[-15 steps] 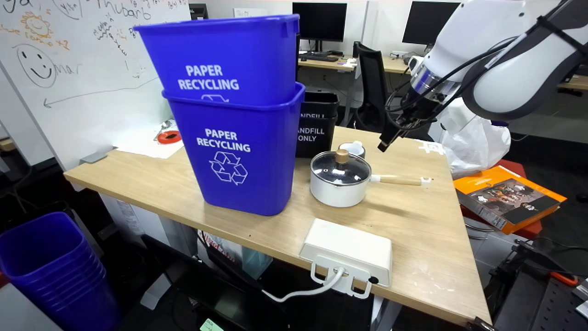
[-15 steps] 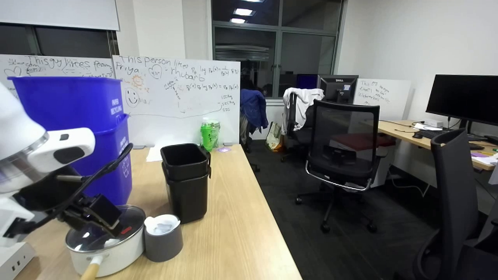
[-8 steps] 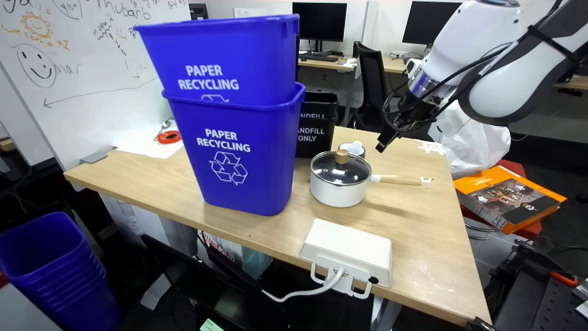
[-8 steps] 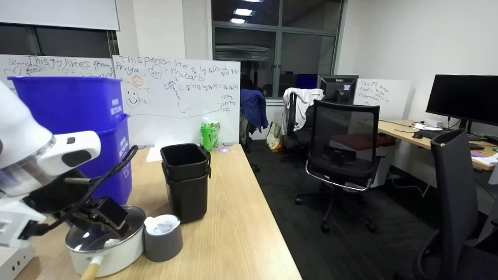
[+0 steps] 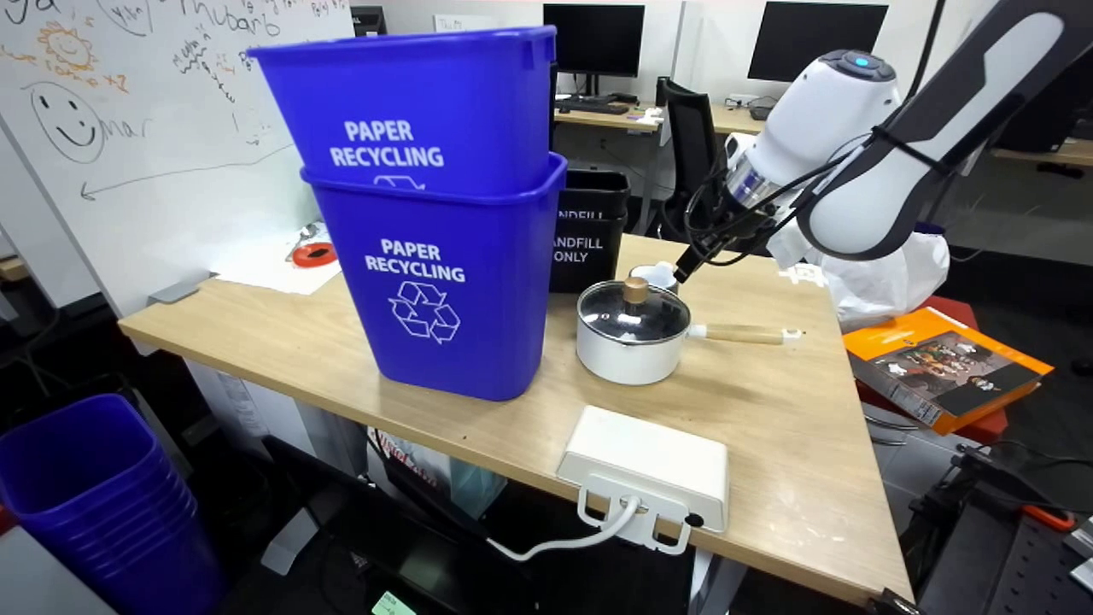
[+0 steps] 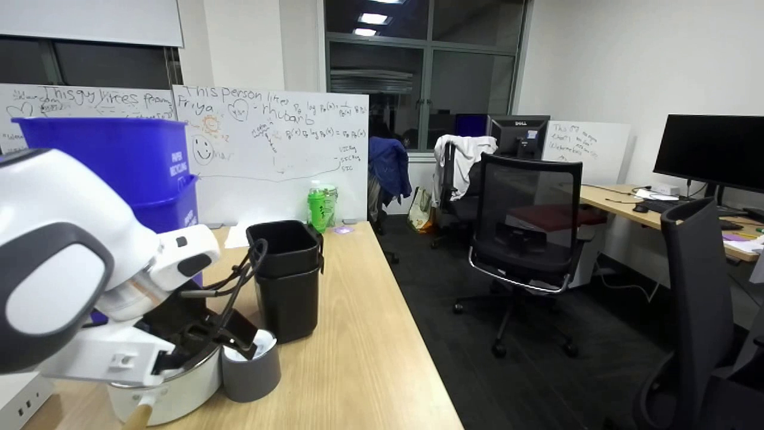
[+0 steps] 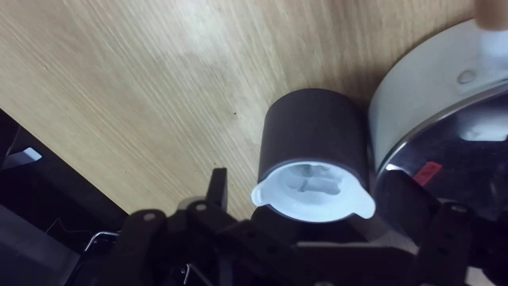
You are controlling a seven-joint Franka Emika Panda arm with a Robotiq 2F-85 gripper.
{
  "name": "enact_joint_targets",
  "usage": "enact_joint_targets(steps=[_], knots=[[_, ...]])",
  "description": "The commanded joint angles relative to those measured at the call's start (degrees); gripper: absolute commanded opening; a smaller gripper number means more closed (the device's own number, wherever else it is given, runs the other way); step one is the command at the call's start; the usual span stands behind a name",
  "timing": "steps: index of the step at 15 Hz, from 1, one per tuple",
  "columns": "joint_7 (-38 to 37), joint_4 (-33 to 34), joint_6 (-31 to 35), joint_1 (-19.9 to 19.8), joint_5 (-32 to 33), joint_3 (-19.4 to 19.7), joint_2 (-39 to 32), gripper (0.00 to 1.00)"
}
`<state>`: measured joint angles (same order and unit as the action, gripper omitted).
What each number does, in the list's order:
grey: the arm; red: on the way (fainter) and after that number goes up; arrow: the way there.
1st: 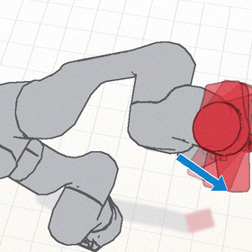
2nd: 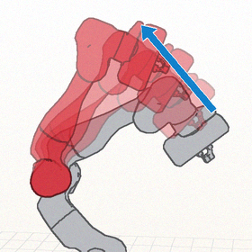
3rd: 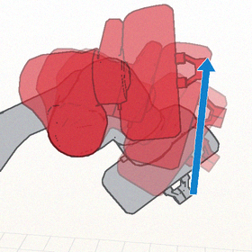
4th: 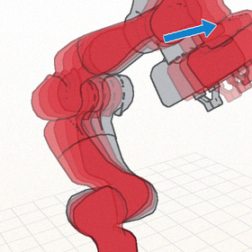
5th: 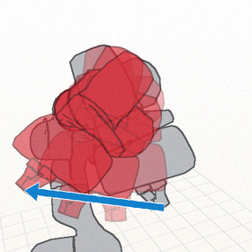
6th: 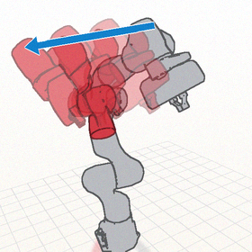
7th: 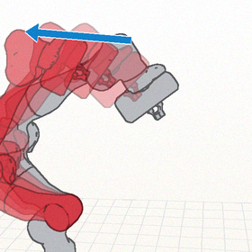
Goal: Take the strainer out of the gray cup
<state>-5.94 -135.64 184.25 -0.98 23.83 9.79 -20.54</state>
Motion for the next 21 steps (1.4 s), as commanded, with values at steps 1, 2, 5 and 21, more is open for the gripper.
enact_joint_targets(steps=[1, 2, 5, 21], knots=[[-0.87, 5.66, 4.79, 5.34, -0.04, 5.96, -6.81, 1.00], [-0.76, 6.97, 5.72, 6.36, -0.63, 6.95, -8.35, 1.00], [-0.21, 9.26, 6.61, 8.25, -1.30, 8.53, -11.24, 1.00], [-0.77, 11.10, 13.26, 23.54, -7.82, 24.12, -18.30, 0.75]])
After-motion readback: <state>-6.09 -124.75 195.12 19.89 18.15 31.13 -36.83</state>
